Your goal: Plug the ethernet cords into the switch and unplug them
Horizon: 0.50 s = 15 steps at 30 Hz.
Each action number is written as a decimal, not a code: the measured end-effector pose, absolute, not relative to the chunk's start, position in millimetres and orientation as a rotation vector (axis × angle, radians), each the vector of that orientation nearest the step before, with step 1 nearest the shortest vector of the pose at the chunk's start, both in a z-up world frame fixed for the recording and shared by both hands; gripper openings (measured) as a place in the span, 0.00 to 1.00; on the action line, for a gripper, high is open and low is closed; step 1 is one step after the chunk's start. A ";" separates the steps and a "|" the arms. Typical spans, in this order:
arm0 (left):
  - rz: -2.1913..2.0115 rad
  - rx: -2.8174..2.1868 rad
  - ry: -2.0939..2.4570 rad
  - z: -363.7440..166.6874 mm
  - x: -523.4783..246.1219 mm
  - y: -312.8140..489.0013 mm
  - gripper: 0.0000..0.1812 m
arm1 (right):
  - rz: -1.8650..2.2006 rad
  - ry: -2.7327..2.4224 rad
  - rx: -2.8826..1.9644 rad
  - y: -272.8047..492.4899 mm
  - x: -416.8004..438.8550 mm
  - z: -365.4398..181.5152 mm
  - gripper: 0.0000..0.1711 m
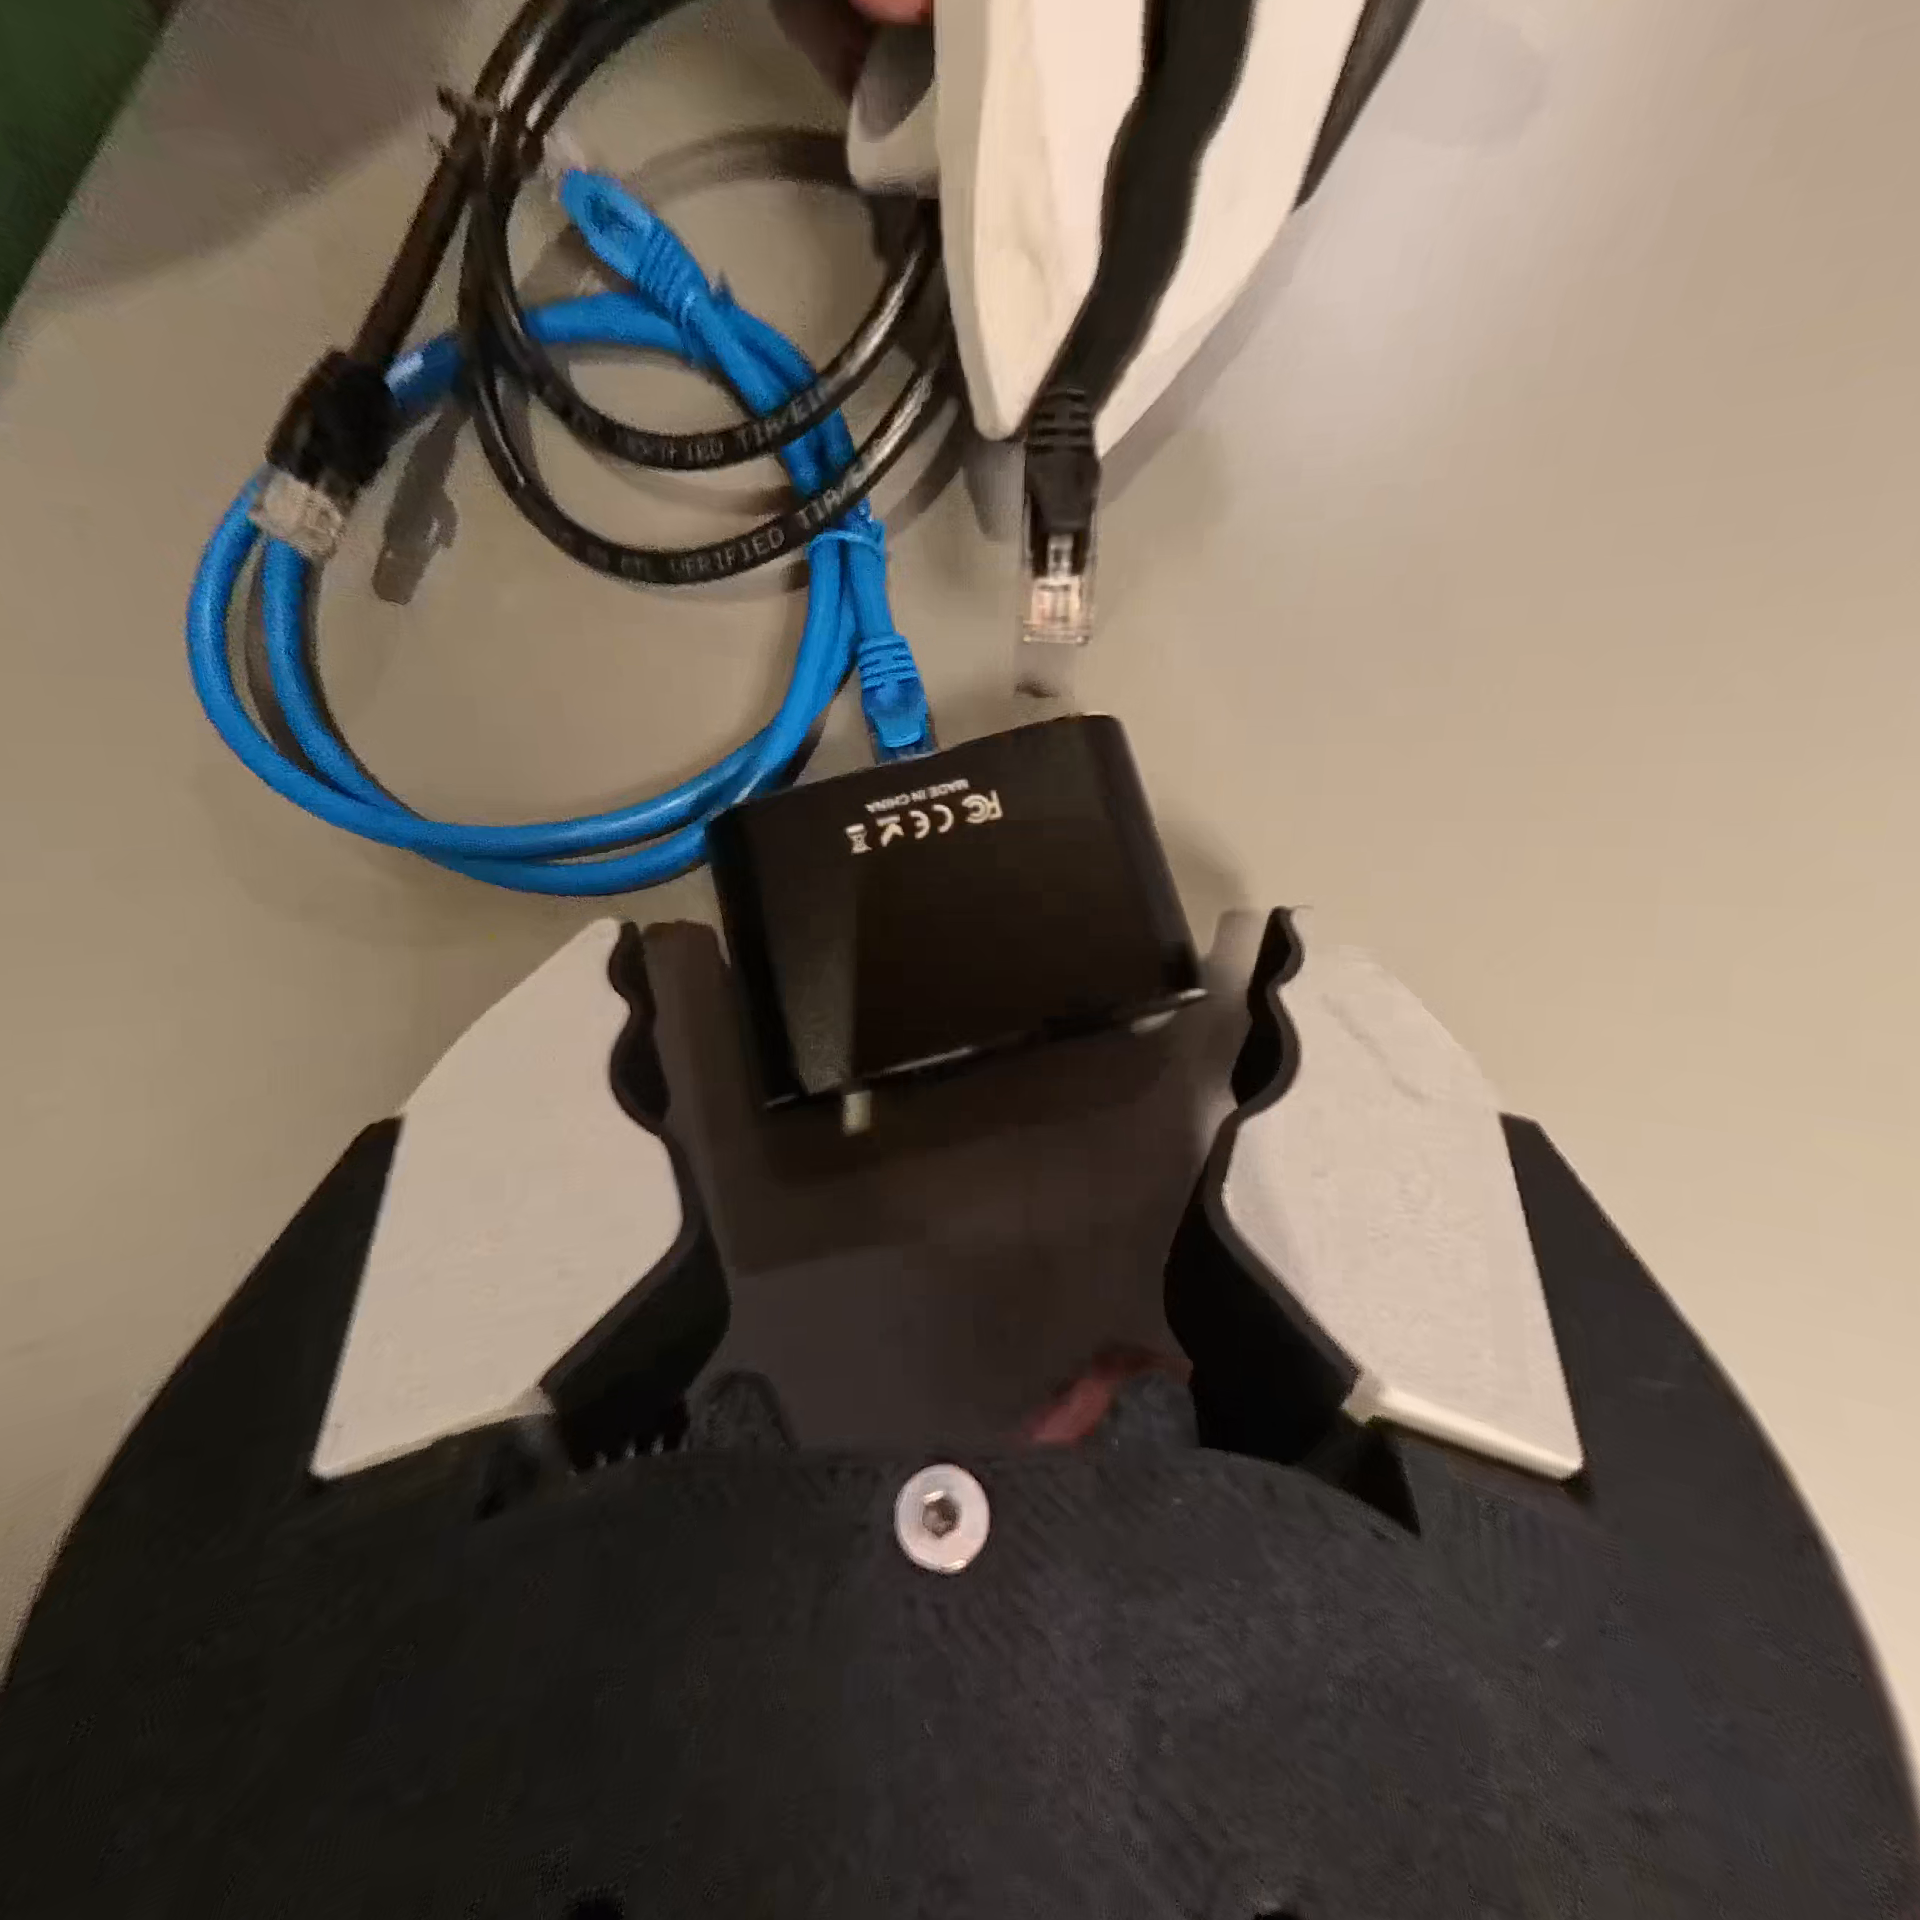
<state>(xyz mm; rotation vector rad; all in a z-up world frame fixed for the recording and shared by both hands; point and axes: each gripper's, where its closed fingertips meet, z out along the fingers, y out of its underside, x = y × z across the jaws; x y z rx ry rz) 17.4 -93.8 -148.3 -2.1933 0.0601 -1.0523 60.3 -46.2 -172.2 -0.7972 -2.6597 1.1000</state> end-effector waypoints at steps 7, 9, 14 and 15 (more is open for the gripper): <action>-0.910 -2.258 0.094 -155.7 15.6 -91.3 0.05 | 1.009 -2.648 -0.793 -51.3 58.7 -180.1 0.54; -0.865 -2.263 0.098 -156.9 13.6 -89.2 0.05 | 1.005 -2.577 -0.806 -49.7 57.1 -177.6 0.54; -0.852 -2.214 0.155 -152.3 20.5 -84.4 0.05 | 0.935 -2.419 -0.805 -49.3 54.1 -170.2 0.53; -0.849 -2.203 0.160 -150.5 21.7 -83.4 0.05 | 0.925 -2.399 -0.818 -49.2 53.5 -169.6 0.53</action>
